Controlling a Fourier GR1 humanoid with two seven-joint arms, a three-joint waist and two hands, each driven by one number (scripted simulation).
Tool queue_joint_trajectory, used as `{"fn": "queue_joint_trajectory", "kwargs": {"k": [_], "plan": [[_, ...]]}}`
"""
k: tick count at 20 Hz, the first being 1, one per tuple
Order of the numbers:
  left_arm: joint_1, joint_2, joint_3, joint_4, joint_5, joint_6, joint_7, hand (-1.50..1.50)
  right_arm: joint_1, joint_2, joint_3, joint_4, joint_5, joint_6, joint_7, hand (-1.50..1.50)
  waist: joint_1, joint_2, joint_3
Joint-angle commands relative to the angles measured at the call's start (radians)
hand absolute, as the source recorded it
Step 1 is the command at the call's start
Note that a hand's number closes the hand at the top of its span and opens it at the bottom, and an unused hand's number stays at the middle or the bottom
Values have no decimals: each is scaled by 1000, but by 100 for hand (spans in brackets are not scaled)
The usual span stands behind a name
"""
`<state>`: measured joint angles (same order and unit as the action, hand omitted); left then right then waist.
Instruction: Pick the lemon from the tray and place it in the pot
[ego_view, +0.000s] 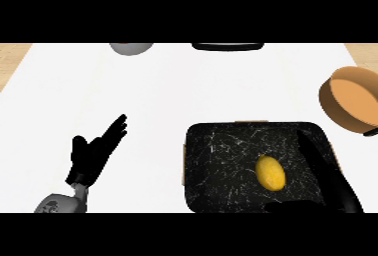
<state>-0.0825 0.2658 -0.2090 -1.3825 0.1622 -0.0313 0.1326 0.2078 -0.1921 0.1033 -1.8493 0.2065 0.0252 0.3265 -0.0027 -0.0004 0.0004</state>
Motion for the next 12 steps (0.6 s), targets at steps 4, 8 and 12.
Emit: {"fn": "queue_joint_trajectory", "kwargs": {"k": [4,8,12], "plan": [[-18,-7,35,52,-25,-33,-31,0,46,70,-33,66,-128,30,-158,-150,-2,0,0],[-41,-21,65,91,-42,-53,-45,0,-2,85,-78,130,-178,49,-141,-150,-1,1,0],[-43,-86,41,32,-75,-6,23,0,-64,111,-76,314,-170,66,-246,-150,2,1,0]]}}
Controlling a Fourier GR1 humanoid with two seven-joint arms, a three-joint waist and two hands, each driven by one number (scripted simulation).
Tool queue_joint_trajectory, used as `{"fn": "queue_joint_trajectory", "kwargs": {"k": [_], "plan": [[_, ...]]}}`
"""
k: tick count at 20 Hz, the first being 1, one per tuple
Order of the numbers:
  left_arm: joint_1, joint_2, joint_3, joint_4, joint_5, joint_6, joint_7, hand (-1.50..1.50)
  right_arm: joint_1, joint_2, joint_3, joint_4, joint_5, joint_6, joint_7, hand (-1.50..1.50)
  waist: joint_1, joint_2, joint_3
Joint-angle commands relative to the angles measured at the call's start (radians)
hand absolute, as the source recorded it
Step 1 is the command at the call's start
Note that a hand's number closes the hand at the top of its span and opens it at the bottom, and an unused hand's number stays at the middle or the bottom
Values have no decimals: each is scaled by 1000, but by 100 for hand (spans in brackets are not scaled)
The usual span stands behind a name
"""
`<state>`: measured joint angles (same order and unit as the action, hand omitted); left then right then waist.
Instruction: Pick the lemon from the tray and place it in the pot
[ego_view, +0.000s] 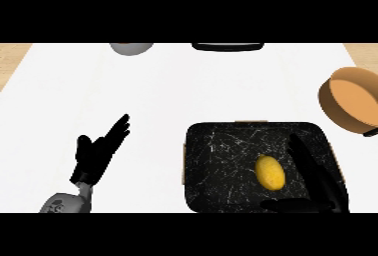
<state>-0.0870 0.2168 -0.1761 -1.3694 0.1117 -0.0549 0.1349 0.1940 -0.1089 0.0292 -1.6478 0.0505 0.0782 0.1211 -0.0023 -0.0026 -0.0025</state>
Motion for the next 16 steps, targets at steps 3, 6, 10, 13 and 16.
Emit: {"fn": "queue_joint_trajectory", "kwargs": {"k": [3,6,10,13,16], "plan": [[14,2,33,-16,-10,-33,23,0,-59,66,11,146,11,-25,-80,-150,3,3,3],[-5,1,31,0,-6,-36,8,0,-44,1,57,187,142,-18,-194,150,6,3,3],[-6,-5,32,-6,-12,-43,4,0,-86,82,49,293,95,-43,-242,150,9,4,3],[22,-15,15,-45,-20,-31,26,0,-73,58,2,343,46,-6,-344,150,12,4,4],[26,-21,14,-23,-32,-25,18,0,-23,70,9,295,9,22,-379,150,5,3,3]]}}
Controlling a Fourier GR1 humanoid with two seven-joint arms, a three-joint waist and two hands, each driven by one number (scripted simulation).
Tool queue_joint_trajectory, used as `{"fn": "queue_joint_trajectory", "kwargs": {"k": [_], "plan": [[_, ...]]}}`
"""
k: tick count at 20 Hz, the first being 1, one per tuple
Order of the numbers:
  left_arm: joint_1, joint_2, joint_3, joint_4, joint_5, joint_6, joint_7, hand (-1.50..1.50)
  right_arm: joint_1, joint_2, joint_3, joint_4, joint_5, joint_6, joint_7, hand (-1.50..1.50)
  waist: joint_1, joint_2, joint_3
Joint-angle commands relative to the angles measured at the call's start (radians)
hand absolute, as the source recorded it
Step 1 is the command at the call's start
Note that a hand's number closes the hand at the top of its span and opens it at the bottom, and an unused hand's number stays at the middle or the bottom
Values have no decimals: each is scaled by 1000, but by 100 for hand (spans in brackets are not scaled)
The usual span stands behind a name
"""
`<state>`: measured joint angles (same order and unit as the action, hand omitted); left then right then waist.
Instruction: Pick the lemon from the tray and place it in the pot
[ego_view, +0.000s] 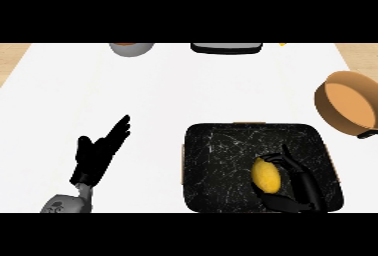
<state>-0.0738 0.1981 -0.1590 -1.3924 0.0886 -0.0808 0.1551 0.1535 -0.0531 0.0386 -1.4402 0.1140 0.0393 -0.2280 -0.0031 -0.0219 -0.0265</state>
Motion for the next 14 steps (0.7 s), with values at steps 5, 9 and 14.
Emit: {"fn": "queue_joint_trajectory", "kwargs": {"k": [5,9,14], "plan": [[-10,0,-8,6,-3,-16,-13,0,-115,-398,-183,118,-200,434,-58,150,40,42,34],[-15,-12,-10,3,-1,-10,-18,0,-153,-535,-251,179,-261,581,-138,150,44,46,41],[-23,-10,-7,0,-1,-12,-16,0,-223,-717,-362,288,-319,740,-266,150,53,47,44]]}}
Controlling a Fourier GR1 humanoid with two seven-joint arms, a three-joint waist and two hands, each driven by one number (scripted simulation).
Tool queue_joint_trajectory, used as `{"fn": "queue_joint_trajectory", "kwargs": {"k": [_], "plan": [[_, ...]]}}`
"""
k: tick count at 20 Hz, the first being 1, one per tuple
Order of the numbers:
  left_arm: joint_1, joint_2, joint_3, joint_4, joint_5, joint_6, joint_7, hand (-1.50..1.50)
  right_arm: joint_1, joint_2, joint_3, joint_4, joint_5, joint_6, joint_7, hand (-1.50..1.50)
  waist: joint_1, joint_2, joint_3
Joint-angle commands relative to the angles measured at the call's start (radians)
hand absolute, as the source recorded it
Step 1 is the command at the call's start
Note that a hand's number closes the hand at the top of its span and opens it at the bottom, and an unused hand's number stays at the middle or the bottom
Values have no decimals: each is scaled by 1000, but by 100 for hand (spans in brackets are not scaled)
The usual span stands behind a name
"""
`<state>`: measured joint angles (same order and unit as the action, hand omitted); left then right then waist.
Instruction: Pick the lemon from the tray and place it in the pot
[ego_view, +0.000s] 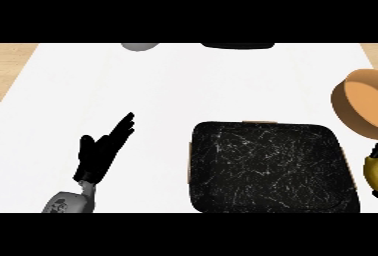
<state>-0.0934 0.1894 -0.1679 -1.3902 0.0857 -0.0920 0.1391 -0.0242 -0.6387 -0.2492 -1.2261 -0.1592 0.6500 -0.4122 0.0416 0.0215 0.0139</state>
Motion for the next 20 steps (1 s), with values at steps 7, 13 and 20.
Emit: {"fn": "queue_joint_trajectory", "kwargs": {"k": [7,13,20], "plan": [[-23,-2,-6,-2,1,-12,1,0,-112,-300,-137,204,-80,209,-157,150,25,9,6],[-15,3,5,12,3,-12,-11,0,-145,-404,-177,243,-81,198,-237,150,19,4,5],[-25,-22,-15,9,-1,-7,6,0,-177,-506,-162,281,-29,154,-327,150,31,6,2]]}}
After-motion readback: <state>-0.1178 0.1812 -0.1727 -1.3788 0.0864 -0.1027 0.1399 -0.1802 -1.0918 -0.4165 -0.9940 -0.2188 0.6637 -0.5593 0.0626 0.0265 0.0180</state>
